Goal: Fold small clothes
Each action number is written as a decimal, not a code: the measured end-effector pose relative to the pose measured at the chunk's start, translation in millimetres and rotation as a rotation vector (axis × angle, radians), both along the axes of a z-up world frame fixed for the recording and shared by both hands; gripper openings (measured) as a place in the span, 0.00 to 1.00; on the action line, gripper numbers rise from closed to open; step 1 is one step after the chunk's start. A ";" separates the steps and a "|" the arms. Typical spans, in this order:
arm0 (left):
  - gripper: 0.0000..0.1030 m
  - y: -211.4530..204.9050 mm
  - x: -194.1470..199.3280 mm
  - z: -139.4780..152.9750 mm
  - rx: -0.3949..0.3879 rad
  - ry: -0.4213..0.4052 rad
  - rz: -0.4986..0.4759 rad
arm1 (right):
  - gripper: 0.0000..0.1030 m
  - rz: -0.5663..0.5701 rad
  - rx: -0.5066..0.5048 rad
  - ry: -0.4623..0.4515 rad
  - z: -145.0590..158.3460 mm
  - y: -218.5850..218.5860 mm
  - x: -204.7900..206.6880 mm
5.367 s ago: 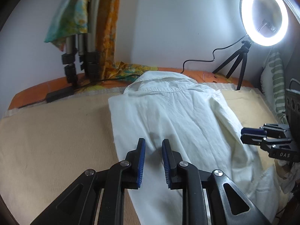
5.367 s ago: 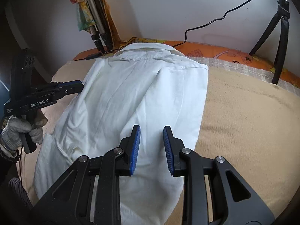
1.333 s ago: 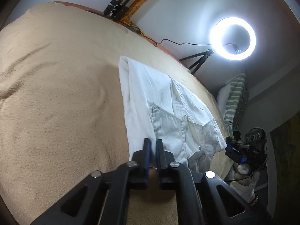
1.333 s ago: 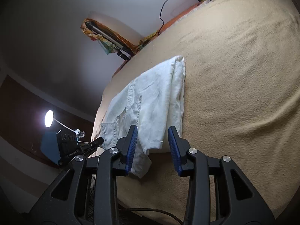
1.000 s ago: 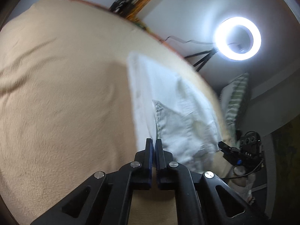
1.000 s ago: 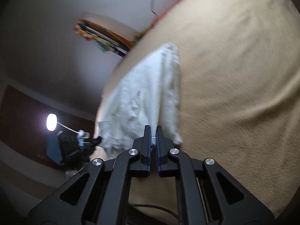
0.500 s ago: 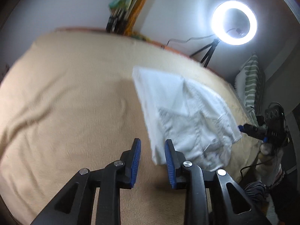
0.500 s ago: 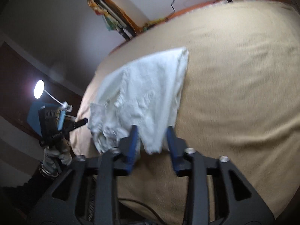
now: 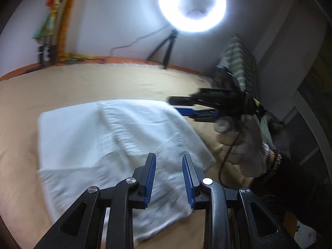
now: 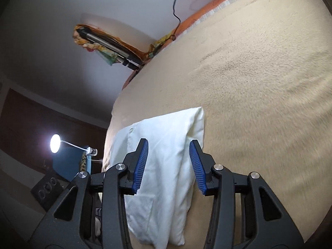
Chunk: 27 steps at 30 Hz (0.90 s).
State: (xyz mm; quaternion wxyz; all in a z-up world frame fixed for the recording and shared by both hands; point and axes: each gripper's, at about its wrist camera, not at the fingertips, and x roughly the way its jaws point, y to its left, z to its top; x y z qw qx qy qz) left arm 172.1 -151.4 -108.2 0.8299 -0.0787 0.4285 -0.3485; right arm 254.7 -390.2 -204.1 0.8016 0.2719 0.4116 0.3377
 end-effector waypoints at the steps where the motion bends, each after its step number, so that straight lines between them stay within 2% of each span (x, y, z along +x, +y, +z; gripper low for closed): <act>1: 0.24 -14.1 5.0 -4.0 0.001 0.004 -0.019 | 0.44 0.003 0.004 0.009 -2.4 -0.3 5.2; 3: 0.24 -35.3 12.2 -12.0 -0.001 0.024 -0.051 | 0.44 0.011 0.032 0.027 -8.3 1.1 16.9; 5: 0.24 -55.8 19.8 -24.3 0.029 0.037 -0.077 | 0.42 0.011 0.052 0.028 -11.9 1.2 24.1; 8: 0.24 -68.9 22.6 -36.2 0.053 0.051 -0.092 | 0.21 0.015 0.036 0.001 -10.9 1.9 27.0; 9: 0.24 -70.1 24.1 -39.5 0.052 0.058 -0.091 | 0.12 0.013 0.002 -0.034 -6.3 3.5 25.2; 10: 0.24 -70.9 24.5 -41.1 0.049 0.062 -0.090 | 0.08 0.010 -0.041 -0.079 -0.5 5.9 21.7; 13: 0.24 -74.8 25.9 -46.8 0.057 0.053 -0.095 | 0.04 -0.030 -0.245 -0.240 17.1 18.1 9.5; 17: 0.24 -78.0 24.9 -50.4 0.066 0.053 -0.093 | 0.04 -0.026 -0.392 -0.238 15.0 35.3 10.5; 19: 0.24 -77.4 24.0 -48.0 0.061 0.055 -0.097 | 0.04 -0.068 -0.417 -0.238 23.4 29.6 6.6; 20: 0.24 -74.0 20.6 -43.3 0.049 0.051 -0.101 | 0.08 -0.105 -0.432 -0.234 29.0 23.5 3.8; 23: 0.25 -55.2 7.6 -27.6 0.047 0.016 -0.098 | 0.09 -0.141 -0.408 -0.256 49.1 7.6 -16.0; 25: 0.26 -37.2 0.5 -16.5 0.049 -0.008 -0.077 | 0.09 -0.115 -0.379 -0.299 61.9 7.5 -38.8; 27: 0.27 -12.4 -2.8 -5.3 0.045 -0.023 -0.033 | 0.09 -0.063 -0.396 -0.360 69.6 18.8 -63.9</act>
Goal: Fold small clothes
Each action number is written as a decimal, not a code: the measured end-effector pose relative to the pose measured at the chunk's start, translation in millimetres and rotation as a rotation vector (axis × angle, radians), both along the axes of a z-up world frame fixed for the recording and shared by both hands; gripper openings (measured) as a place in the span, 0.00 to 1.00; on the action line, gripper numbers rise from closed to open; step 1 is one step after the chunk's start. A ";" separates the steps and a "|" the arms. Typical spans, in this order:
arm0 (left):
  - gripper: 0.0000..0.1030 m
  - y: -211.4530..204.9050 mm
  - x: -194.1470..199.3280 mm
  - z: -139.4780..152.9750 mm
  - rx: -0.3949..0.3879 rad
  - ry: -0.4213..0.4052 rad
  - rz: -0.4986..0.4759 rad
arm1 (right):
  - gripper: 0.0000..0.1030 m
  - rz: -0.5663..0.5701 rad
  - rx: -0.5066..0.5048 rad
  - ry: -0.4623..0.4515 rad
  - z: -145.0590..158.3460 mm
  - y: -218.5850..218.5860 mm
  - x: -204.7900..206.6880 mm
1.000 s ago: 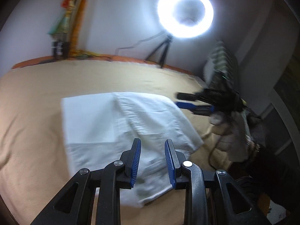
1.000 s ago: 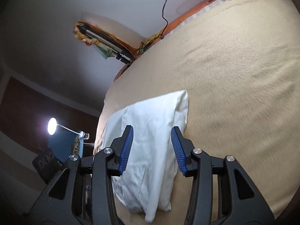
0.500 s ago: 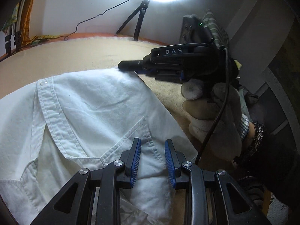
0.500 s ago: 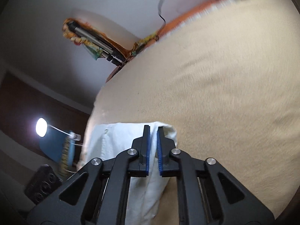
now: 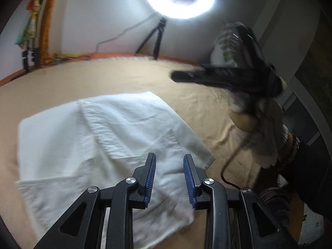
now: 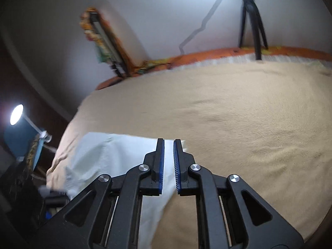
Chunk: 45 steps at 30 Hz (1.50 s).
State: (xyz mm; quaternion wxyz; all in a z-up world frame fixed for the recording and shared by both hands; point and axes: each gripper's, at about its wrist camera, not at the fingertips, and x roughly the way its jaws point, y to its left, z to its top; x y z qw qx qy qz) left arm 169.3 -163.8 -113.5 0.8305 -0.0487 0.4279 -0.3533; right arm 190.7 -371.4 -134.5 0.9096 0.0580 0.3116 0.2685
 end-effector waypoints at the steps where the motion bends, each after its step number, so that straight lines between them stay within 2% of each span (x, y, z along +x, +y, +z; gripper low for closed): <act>1: 0.28 10.1 0.1 4.0 -0.003 -0.011 0.018 | 0.09 0.011 -0.029 -0.014 0.9 7.5 -8.6; 5: 0.30 62.3 11.2 14.4 0.029 -0.060 0.166 | 0.10 0.045 -0.112 -0.017 -10.8 33.8 -20.8; 7: 0.30 85.5 25.7 10.0 0.052 -0.076 0.256 | 0.10 0.036 -0.110 0.012 -21.5 37.8 -15.4; 10: 0.29 111.4 43.0 -10.1 0.016 -0.002 0.326 | 0.10 0.006 -0.097 0.063 -40.6 38.3 -7.0; 13: 0.26 121.4 51.6 -36.5 0.061 0.040 0.350 | 0.10 -0.020 -0.073 0.102 -60.1 28.6 -0.9; 15: 0.28 123.6 52.4 -57.4 0.094 0.061 0.344 | 0.09 -0.031 -0.060 0.121 -70.4 25.9 3.4; 16: 0.29 124.9 53.3 -63.6 0.082 0.072 0.339 | 0.09 -0.031 -0.068 0.115 -75.1 26.5 3.5; 19: 0.30 124.0 55.2 -59.6 0.094 0.062 0.343 | 0.08 -0.033 -0.119 0.092 -72.8 33.2 1.0; 22: 0.30 128.9 45.6 -51.6 0.102 0.041 0.356 | 0.11 -0.034 -0.110 0.092 -58.4 30.6 -4.9; 24: 0.32 133.8 40.1 -44.3 0.077 0.027 0.371 | 0.13 -0.030 -0.079 0.080 -48.6 24.1 -14.0; 26: 0.37 138.2 37.7 -39.7 0.058 0.029 0.385 | 0.27 -0.045 -0.055 0.068 -41.7 14.0 -23.2; 27: 0.42 141.9 36.2 -37.7 0.043 0.036 0.395 | 0.42 -0.049 -0.034 0.069 -40.3 8.7 -26.5; 28: 0.45 146.9 37.1 -37.0 0.024 0.046 0.406 | 0.49 -0.046 -0.009 0.075 -39.8 3.7 -29.1; 31: 0.50 160.7 43.8 -39.5 -0.042 0.104 0.441 | 0.49 -0.050 0.047 0.121 -44.5 -9.4 -30.8; 35: 0.55 164.2 53.3 -52.0 -0.136 0.218 0.425 | 0.49 -0.047 0.135 0.205 -59.8 -24.8 -23.5; 39: 0.54 164.5 58.3 -68.1 -0.234 0.325 0.413 | 0.49 -0.042 0.202 0.274 -78.0 -31.9 -13.0; 43: 0.53 168.6 61.6 -74.1 -0.316 0.365 0.419 | 0.49 -0.023 0.281 0.321 -91.8 -36.8 -5.0; 45: 0.49 171.5 65.0 -78.1 -0.357 0.393 0.424 | 0.49 -0.012 0.328 0.329 -95.1 -39.0 -2.0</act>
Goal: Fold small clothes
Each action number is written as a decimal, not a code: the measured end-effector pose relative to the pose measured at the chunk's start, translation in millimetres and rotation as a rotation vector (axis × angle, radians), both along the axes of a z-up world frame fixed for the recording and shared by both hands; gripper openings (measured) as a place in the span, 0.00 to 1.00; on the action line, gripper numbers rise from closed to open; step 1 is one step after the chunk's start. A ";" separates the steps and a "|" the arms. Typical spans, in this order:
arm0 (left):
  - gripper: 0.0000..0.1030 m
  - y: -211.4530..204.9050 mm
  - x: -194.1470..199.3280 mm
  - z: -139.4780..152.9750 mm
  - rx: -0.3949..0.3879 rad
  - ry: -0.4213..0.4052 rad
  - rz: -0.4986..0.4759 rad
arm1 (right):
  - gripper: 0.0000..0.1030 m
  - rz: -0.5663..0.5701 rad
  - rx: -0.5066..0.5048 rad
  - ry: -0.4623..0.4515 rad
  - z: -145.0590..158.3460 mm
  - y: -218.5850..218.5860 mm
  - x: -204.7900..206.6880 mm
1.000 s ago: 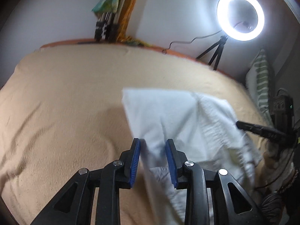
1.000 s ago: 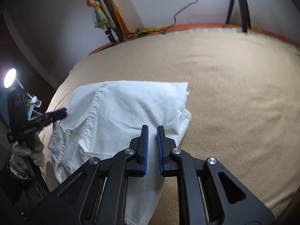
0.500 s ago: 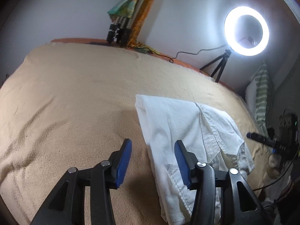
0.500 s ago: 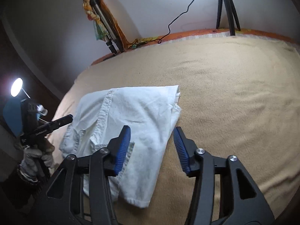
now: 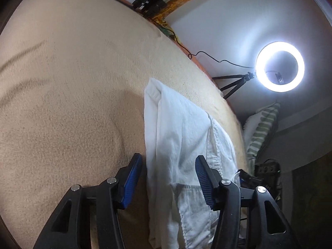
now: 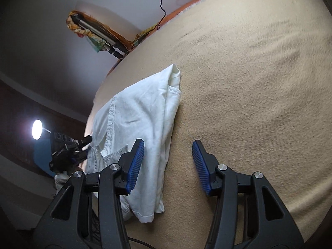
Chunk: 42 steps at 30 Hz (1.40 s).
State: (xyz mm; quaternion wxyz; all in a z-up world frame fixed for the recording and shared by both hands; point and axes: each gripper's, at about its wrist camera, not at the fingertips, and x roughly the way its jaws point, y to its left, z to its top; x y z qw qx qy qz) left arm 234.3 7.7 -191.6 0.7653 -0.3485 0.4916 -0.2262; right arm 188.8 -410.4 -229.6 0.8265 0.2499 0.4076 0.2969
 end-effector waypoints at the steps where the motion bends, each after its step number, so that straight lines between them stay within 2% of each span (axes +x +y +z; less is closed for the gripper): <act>1: 0.47 1.0 1.2 -1.6 -0.013 0.007 0.006 | 0.49 0.003 0.019 0.003 -0.9 -0.5 1.3; 3: 0.37 0.4 3.9 -4.4 -0.018 0.013 0.007 | 0.49 0.007 0.051 0.010 -3.7 0.5 4.7; 6: 0.30 -2.4 5.4 -5.4 -0.015 0.012 0.009 | 0.49 0.019 0.075 0.010 -3.8 5.1 7.8; 10: 0.23 -7.3 6.1 -2.9 0.025 0.001 0.006 | 0.29 0.050 0.034 0.023 -5.1 23.9 11.4; 15: 0.11 -17.6 1.6 12.8 0.104 -0.062 -0.013 | 0.18 0.042 -0.076 -0.042 12.6 38.3 1.7; 20: 0.09 -30.7 -6.7 36.6 0.182 -0.143 -0.042 | 0.15 0.037 -0.188 -0.120 34.3 50.0 -12.9; 26: 0.08 -43.5 -12.3 62.6 0.186 -0.202 -0.056 | 0.13 0.030 -0.276 -0.225 66.4 58.1 -34.5; 33: 0.08 -76.3 0.2 80.2 0.164 -0.251 -0.101 | 0.13 -0.030 -0.305 -0.285 102.2 22.7 -42.5; 42: 0.08 -156.8 38.8 77.5 0.139 -0.283 -0.181 | 0.13 -0.141 -0.382 -0.319 133.2 -45.3 -29.6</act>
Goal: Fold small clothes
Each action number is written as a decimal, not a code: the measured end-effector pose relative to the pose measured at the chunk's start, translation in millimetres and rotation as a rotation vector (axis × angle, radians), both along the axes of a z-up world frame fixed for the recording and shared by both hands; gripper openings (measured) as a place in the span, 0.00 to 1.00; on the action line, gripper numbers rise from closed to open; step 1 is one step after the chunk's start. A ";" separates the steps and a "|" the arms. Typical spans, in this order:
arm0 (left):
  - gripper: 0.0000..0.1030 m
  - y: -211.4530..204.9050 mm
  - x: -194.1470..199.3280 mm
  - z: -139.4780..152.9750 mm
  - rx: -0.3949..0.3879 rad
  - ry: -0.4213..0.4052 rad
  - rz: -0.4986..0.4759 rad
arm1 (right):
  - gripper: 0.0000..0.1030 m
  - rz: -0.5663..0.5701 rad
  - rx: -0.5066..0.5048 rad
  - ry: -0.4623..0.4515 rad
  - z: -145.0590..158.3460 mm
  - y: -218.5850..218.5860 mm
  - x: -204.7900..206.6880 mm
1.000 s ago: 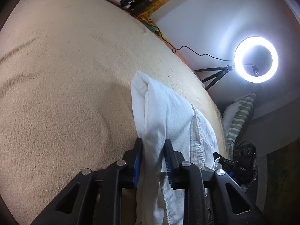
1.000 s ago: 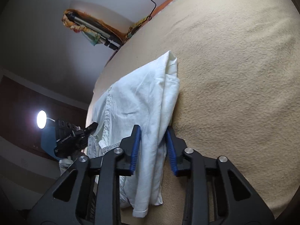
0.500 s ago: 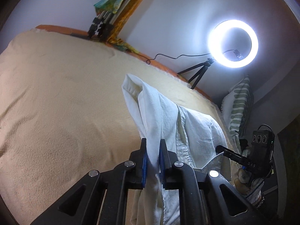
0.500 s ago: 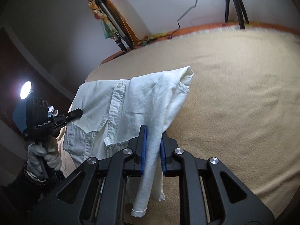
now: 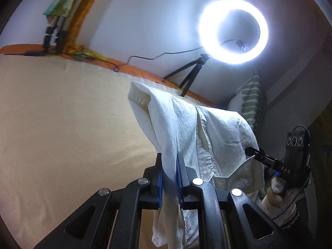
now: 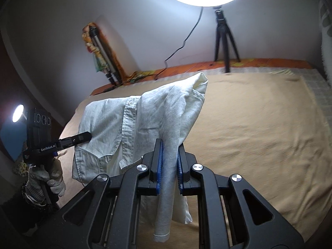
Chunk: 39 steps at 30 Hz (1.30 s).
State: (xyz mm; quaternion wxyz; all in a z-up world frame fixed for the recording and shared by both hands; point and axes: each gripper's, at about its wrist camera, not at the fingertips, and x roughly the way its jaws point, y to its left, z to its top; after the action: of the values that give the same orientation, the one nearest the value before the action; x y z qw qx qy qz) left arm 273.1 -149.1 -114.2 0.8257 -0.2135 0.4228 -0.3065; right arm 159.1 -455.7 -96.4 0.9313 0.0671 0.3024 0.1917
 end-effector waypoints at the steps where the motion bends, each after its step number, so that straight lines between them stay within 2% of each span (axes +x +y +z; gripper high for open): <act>1: 0.08 -9.4 4.4 -2.0 0.001 -0.003 -0.010 | 0.13 -0.012 -0.005 -0.003 3.0 -6.3 3.1; 10: 0.08 -80.0 40.5 -12.0 0.002 -0.033 -0.066 | 0.13 -0.118 -0.030 -0.035 24.5 -63.3 41.2; 19: 0.08 -152.7 81.2 -20.1 0.008 -0.050 -0.096 | 0.12 -0.206 -0.065 -0.054 32.2 -107.5 85.1; 31: 0.08 -216.0 121.6 -36.4 0.068 -0.069 -0.099 | 0.12 -0.270 -0.066 -0.036 14.6 -146.9 136.7; 39: 0.08 -229.8 131.0 -52.4 0.154 -0.081 -0.083 | 0.12 -0.312 -0.112 -0.005 -4.7 -163.6 162.2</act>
State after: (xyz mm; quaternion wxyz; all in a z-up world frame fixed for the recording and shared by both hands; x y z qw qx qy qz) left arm 404.1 -378.9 -166.5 0.8427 -0.1190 0.4197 -0.3154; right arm 321.4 -619.3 -101.0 0.9528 0.0609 0.2962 0.0281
